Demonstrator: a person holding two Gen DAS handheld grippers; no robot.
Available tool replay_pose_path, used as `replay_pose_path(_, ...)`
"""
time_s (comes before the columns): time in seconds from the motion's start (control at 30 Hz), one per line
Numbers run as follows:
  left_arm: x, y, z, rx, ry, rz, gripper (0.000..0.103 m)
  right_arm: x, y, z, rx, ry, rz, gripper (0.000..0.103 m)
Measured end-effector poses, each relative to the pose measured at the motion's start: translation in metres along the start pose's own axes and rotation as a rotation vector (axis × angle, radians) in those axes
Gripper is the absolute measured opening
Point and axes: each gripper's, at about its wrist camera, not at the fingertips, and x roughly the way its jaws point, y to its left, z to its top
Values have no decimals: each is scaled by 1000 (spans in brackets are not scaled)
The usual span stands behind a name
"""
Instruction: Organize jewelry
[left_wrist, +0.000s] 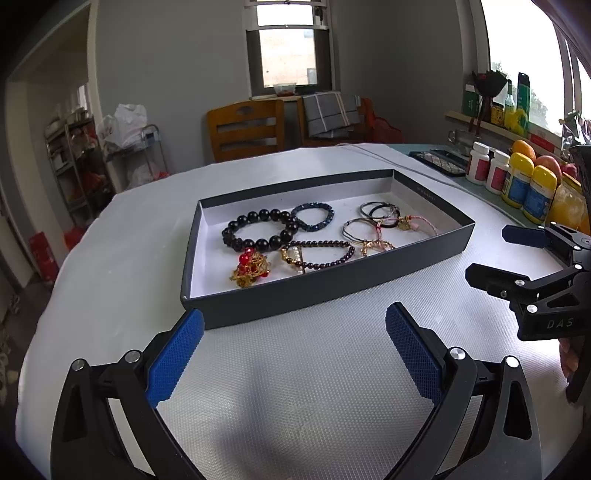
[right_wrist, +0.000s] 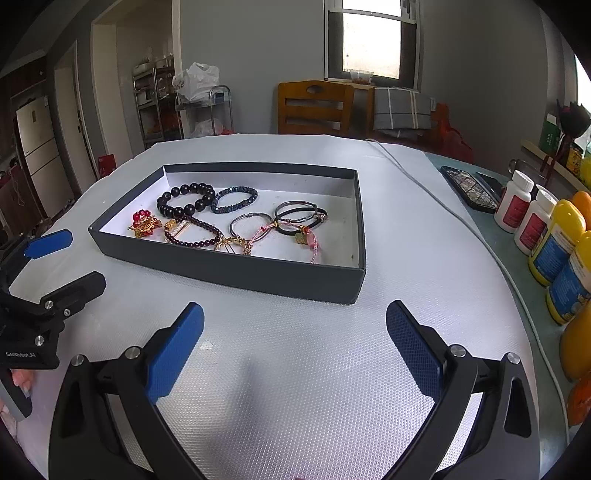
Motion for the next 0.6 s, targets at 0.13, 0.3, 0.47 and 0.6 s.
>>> replay_pose_path(0.13, 2, 1, -1, -10, 11, 2, 100, 0, 2, 0, -14, -1, 1, 97)
replay_pose_path(0.3, 2, 2, -1, -10, 10, -7, 100, 0, 2, 0, -15, 2, 1, 97)
replay_pose_path(0.47, 1, 1, -1, -8, 8, -2, 100, 2, 1, 0, -10, 10, 1, 97)
replay_pose_path(0.6, -1, 2, 0, -12, -2, -20, 100, 2, 0, 0, -8, 13, 2, 97)
